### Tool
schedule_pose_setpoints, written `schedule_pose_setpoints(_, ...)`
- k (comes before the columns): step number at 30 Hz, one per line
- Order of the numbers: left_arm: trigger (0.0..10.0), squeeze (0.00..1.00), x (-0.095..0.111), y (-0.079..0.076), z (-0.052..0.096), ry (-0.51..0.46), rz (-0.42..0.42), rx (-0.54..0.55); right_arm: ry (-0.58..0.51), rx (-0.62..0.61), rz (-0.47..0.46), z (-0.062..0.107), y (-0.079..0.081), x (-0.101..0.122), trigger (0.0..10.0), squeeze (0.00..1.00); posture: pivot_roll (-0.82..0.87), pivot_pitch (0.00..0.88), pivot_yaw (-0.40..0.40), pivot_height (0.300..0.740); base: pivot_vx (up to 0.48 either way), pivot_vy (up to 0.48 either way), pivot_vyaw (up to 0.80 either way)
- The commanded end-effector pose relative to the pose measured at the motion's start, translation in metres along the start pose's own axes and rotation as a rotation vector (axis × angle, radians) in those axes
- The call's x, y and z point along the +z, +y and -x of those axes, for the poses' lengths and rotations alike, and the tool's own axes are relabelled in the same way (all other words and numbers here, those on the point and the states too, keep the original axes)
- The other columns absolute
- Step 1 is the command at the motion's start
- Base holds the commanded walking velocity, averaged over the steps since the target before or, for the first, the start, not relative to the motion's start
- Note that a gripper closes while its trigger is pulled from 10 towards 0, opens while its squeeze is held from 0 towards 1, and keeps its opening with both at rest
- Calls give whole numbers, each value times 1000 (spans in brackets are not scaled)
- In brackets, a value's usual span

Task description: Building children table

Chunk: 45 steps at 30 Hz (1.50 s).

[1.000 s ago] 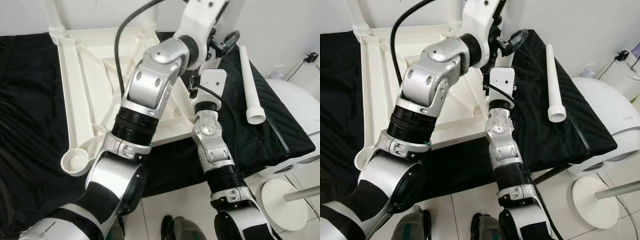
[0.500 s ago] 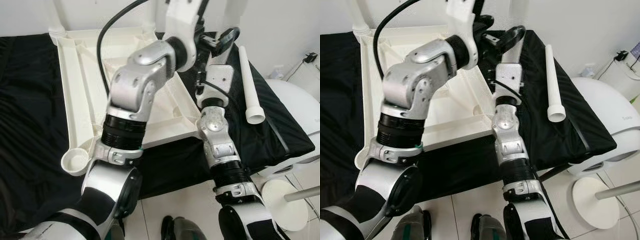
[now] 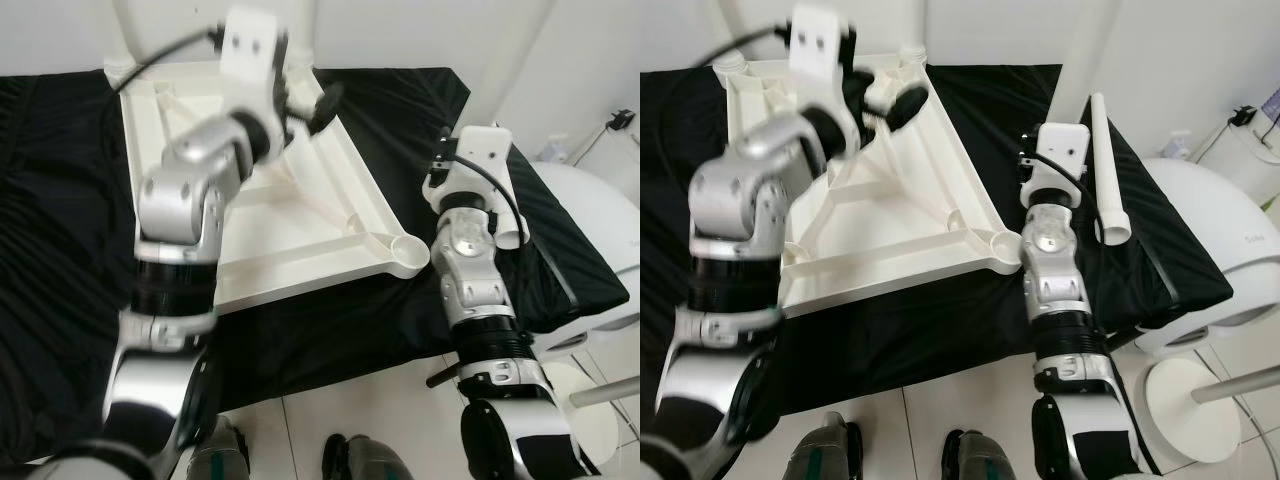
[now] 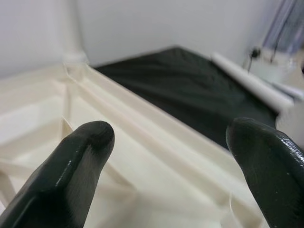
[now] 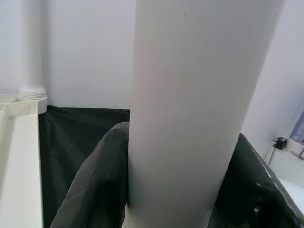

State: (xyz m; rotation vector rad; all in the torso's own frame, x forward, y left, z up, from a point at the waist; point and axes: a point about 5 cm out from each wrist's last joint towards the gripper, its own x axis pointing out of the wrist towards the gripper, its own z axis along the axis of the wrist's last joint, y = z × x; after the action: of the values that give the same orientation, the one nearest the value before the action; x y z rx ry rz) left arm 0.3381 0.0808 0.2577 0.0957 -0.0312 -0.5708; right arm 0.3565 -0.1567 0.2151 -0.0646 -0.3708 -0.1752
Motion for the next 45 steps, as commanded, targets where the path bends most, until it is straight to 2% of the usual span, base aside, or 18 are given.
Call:
schedule_pose_setpoints(1,10000,0,2,-20,-2,-21,-66,-109,-15,30,-5,-2,-3,6,10000,0,48,32,-100,740,0,0,0)
schedule_pose_setpoints(3,10000,0,-3,-24,-2,-11,-74,-127,-12,47,-6,-3,-2,6,10000,0,48,32,-100,740,0,0,0)
schedule_pose_setpoints(5,10000,0,-12,-39,1,-12,-129,-185,-5,88,-13,-2,-2,6,10000,0,44,42,-100,740,0,0,0)
schedule_pose_setpoints(11,10000,0,-20,-51,4,-14,-176,-243,-4,113,-18,-2,-3,7,10000,0,44,48,-102,740,0,0,0)
schedule_pose_setpoints(15,10000,0,-39,-72,8,25,-267,-341,-5,131,-16,-6,-8,9,10000,0,41,67,-98,740,0,0,0)
schedule_pose_setpoints(20,10000,0,-44,-76,8,38,-287,-358,-5,129,-14,-7,-9,9,10000,0,40,71,-95,740,0,0,0)
schedule_pose_setpoints(21,10000,0,-49,-78,8,55,-328,-371,-4,126,-12,-8,-11,10,10000,0,39,75,-92,740,0,0,0)
schedule_pose_setpoints(22,10000,0,-49,-78,8,55,-328,-371,-4,126,-12,-8,-11,10,10000,0,39,75,-92,740,0,0,0)
schedule_pose_setpoints(24,10000,0,-64,-82,10,102,-419,-406,-4,127,-7,-9,-13,11,10000,0,40,83,-86,740,0,0,0)
schedule_pose_setpoints(27,10000,0,-74,-86,12,134,-463,-442,-4,130,-4,-9,-14,11,10000,0,38,86,-82,740,0,0,0)
schedule_pose_setpoints(31,10000,0,-79,-91,13,153,-474,-482,-4,131,-5,-9,-15,12,10000,0,37,89,-80,740,0,0,0)
schedule_pose_setpoints(32,10000,0,-88,-94,13,183,-485,-503,-7,134,-4,-10,-15,13,10000,0,35,92,-80,740,0,0,0)
schedule_pose_setpoints(35,10000,0,-93,-95,11,206,-492,-498,-8,135,-4,-10,-15,14,10000,0,34,92,-80,740,0,0,0)
schedule_pose_setpoints(37,10000,0,-101,-96,6,254,-488,-485,-14,140,-1,-10,-14,15,10000,0,29,92,-78,740,0,0,0)
schedule_pose_setpoints(44,10000,0,-103,-96,0,276,-469,-466,-18,143,1,-11,-14,17,10000,0,25,94,-77,740,0,0,0)
schedule_pose_setpoints(45,10000,0,-106,-94,-3,306,-458,-441,-19,148,1,-11,-14,18,10000,0,25,96,-76,740,0,0,0)
